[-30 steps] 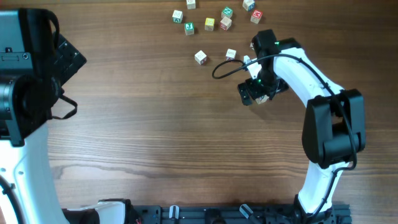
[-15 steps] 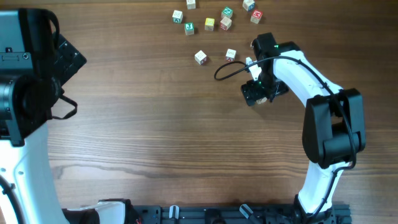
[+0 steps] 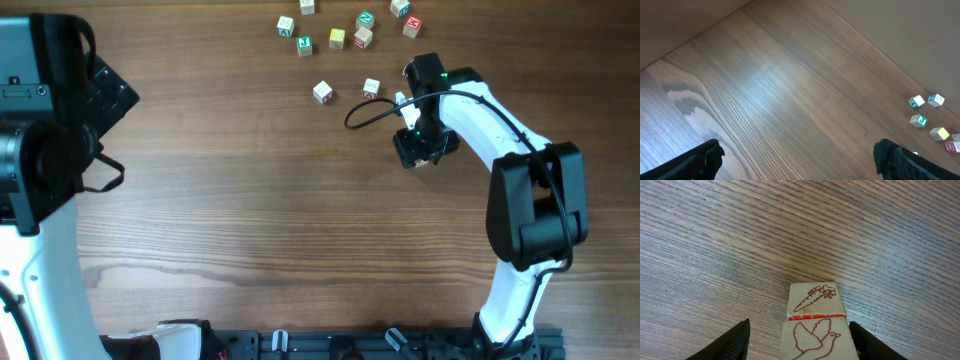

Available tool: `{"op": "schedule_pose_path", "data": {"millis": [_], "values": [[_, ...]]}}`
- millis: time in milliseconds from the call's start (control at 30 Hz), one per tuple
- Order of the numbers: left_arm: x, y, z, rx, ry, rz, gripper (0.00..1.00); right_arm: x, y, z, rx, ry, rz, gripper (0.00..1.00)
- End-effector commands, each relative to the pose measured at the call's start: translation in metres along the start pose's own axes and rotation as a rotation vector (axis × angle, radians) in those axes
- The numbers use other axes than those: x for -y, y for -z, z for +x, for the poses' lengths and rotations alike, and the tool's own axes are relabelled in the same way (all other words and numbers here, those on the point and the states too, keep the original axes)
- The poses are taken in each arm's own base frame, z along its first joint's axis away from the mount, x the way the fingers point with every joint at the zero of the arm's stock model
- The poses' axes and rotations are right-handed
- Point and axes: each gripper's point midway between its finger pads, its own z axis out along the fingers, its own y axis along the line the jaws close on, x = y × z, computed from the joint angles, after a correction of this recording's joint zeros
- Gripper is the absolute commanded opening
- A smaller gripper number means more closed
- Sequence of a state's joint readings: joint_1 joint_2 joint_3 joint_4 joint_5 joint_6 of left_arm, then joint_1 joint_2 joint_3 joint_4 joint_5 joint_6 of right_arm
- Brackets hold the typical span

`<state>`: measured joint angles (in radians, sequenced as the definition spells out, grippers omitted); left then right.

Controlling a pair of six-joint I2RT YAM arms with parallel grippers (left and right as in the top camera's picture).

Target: Form a tower

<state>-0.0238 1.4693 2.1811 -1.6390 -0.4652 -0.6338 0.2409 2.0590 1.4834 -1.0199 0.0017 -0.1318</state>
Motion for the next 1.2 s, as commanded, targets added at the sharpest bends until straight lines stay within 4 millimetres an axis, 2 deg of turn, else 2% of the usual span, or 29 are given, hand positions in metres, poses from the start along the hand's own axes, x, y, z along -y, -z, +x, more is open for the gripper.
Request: {"op": "schedule_pose_path", "data": {"millis": [0, 700, 1167], "values": [[-0.0002, -0.0033, 0.0005, -0.008, 0.004, -0.007, 1.00, 0.0019, -0.0080, 0.0030, -0.023, -0.002, 0.011, 0.61], [-0.0003, -0.0033, 0.0006, -0.009, 0.003, -0.008, 1.00, 0.0039, -0.0079, 0.0055, -0.033, -0.057, 0.025, 0.38], [-0.0007, -0.0033, 0.0010, -0.011, 0.002, -0.009, 1.00, 0.0031, -0.0078, 0.0072, -0.038, -0.222, 0.024, 0.35]]}}
